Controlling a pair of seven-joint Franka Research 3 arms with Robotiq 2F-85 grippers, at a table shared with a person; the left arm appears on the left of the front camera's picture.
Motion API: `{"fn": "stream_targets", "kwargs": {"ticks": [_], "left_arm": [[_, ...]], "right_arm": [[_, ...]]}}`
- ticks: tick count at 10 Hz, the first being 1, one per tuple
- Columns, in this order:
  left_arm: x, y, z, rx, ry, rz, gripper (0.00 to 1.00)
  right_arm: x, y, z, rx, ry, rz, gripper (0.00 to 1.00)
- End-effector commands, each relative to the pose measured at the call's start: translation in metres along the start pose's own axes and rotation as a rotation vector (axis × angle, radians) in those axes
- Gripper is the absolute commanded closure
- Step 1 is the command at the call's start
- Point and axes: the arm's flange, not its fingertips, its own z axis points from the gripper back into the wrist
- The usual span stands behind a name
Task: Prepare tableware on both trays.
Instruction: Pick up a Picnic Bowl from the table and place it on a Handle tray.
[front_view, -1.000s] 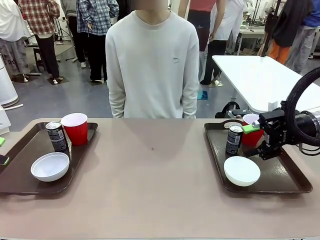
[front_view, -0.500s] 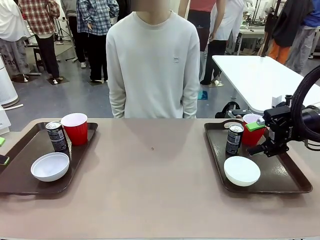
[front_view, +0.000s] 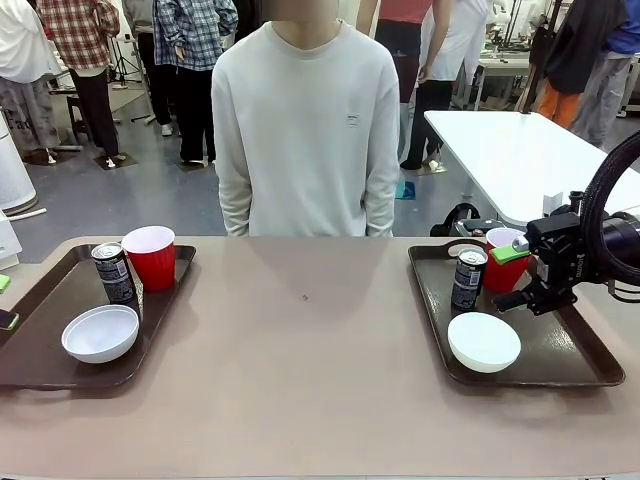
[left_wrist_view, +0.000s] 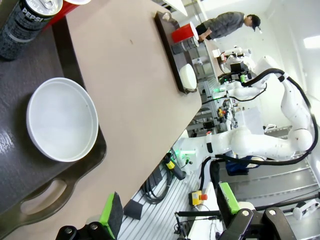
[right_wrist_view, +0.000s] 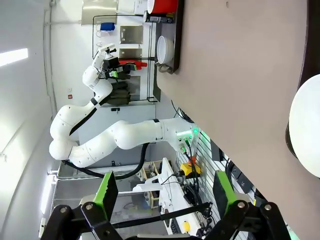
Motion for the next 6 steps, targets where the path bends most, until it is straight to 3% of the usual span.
{"fn": "stream_targets", "kwargs": {"ticks": [1, 6], "left_arm": [[0.0000, -0.0003, 0.0010, -0.019, -0.013, -0.016, 0.00], [0.0000, -0.0003, 0.0010, -0.019, -0.013, -0.016, 0.00]], "right_arm": [[0.0013, -0.0014, -0.0021, -0.008, 0.001, 0.007, 0.00], [0.0013, -0.0014, -0.0021, -0.008, 0.001, 0.007, 0.00]]}}
